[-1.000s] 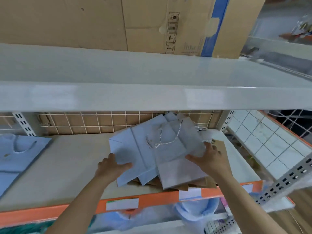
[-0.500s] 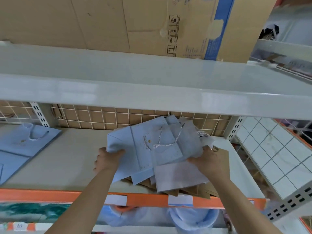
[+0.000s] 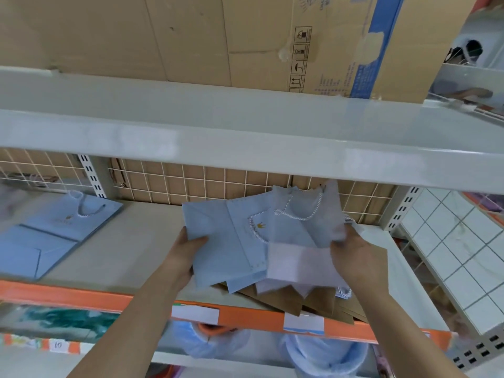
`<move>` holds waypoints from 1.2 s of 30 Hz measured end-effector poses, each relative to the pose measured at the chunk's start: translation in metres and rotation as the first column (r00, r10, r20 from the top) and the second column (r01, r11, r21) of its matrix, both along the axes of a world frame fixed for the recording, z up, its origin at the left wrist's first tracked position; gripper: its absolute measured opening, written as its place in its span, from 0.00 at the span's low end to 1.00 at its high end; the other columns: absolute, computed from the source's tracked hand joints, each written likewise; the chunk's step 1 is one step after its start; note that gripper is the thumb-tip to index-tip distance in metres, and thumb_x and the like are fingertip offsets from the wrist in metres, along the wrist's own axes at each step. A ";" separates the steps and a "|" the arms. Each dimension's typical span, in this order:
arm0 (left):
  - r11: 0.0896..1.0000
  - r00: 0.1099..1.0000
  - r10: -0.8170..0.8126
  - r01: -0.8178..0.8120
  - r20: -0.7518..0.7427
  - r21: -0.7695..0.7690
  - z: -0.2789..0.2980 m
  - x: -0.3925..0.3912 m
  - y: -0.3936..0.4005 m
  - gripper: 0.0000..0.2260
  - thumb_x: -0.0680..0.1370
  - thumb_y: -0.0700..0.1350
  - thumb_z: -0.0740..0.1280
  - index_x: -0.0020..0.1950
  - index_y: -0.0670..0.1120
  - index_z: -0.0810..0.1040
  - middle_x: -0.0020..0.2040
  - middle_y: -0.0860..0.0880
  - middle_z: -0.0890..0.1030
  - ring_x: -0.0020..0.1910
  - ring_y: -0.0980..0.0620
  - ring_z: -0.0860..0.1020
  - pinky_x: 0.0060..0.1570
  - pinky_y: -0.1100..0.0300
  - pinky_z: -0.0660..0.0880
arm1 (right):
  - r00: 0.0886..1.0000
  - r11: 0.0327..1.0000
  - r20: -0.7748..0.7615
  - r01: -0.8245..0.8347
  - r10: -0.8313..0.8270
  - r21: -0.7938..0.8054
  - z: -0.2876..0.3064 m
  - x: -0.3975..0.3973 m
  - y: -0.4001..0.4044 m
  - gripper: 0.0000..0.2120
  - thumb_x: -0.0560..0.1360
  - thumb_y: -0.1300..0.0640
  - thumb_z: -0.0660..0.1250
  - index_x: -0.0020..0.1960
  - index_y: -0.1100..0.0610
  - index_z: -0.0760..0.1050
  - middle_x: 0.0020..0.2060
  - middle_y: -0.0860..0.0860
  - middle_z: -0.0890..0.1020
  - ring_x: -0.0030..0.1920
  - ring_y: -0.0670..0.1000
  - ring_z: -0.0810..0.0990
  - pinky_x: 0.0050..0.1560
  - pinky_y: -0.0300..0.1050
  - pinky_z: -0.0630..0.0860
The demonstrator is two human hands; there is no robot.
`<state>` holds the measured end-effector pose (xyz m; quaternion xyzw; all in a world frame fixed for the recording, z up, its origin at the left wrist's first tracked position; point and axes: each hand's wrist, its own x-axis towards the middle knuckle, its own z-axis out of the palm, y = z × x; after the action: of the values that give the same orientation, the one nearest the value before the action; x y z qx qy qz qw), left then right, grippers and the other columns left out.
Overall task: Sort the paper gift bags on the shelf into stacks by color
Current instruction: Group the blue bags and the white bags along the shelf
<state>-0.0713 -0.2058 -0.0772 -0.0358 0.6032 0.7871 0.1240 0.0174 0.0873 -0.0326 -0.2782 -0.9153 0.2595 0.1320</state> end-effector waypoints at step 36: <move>0.835 0.834 0.549 -0.550 0.046 -0.010 -0.030 -0.026 -0.446 0.15 0.78 0.38 0.64 0.61 0.54 0.75 0.56 0.48 0.79 0.51 0.43 0.77 0.50 0.44 0.75 | 0.921 0.752 -0.330 -0.064 -0.209 -0.656 -0.056 -0.044 -0.362 0.15 0.70 0.62 0.67 0.55 0.52 0.78 0.45 0.54 0.82 0.46 0.58 0.80 0.51 0.54 0.78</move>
<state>-0.0970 -0.6521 -0.1068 -0.2256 0.5629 0.7897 -0.0928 -0.0271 -0.2744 -0.0884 -0.2866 -0.7104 0.6067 0.2126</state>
